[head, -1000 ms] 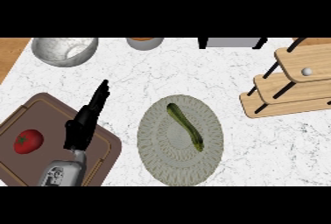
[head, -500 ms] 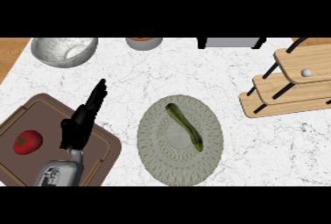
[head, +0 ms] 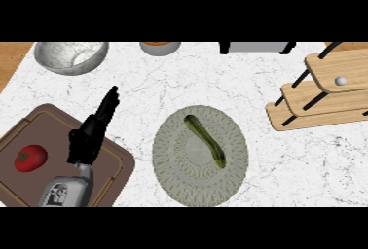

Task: Pick the lemon from the placemat and place it in the tiered shelf

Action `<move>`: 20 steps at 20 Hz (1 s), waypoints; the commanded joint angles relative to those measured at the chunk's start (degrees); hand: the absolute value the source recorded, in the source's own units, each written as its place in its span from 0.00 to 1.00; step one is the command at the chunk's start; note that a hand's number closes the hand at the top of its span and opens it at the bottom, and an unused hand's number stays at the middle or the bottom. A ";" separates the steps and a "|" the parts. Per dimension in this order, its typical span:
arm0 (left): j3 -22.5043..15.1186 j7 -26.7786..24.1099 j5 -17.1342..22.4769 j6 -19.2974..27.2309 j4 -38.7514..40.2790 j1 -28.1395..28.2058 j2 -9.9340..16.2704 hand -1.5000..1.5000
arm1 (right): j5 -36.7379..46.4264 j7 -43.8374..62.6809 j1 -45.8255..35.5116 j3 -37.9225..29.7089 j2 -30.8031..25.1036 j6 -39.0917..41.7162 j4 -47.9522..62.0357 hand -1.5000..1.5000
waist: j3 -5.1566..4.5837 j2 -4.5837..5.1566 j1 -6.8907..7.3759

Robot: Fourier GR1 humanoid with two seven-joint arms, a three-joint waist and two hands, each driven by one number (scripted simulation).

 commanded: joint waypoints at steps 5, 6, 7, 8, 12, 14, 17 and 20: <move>0.15 -0.79 -0.12 -0.10 0.25 1.66 -0.13 0.50 | -7.63 8.51 -6.73 -10.08 -2.94 -4.06 -1.44 0.00 | 0.00 -0.16 -0.21; 0.49 -0.30 -0.34 0.84 -0.37 0.68 -0.50 0.50 | -10.05 5.54 -2.92 -13.38 -4.00 -2.11 -0.74 0.00 | 0.05 -0.12 -0.55; 0.70 -3.47 -0.52 0.44 3.27 1.04 -0.42 0.50 | -11.17 7.80 -5.54 -14.93 -7.56 -0.90 1.80 0.00 | 0.01 0.00 -0.60; 1.58 0.62 0.32 -0.44 1.68 -2.12 0.66 0.50 | -10.93 7.80 -4.59 -16.45 -9.91 -0.27 4.32 0.00 | 0.04 0.01 -0.57; 0.30 -2.92 -1.33 1.42 4.00 -0.63 -1.45 0.50 | -14.91 12.72 0.77 -22.54 -15.70 5.91 6.75 0.00 | 0.03 -0.04 -1.06; 0.51 -2.38 -0.96 0.74 1.36 1.79 -0.42 0.50 | -16.76 15.20 7.24 -26.29 -15.83 10.23 5.05 0.00 | 0.07 -0.34 -1.83; -0.39 -0.88 -1.27 0.90 -1.17 2.87 -0.82 0.50 | -18.05 10.18 11.07 -30.15 -22.02 17.57 14.16 0.00 | 0.11 -0.21 -1.21; 1.17 0.16 -0.94 0.55 -0.02 -0.07 0.45 0.50 | -21.76 5.51 18.47 -37.75 -21.76 25.69 17.27 0.00 | 0.18 -0.35 -2.47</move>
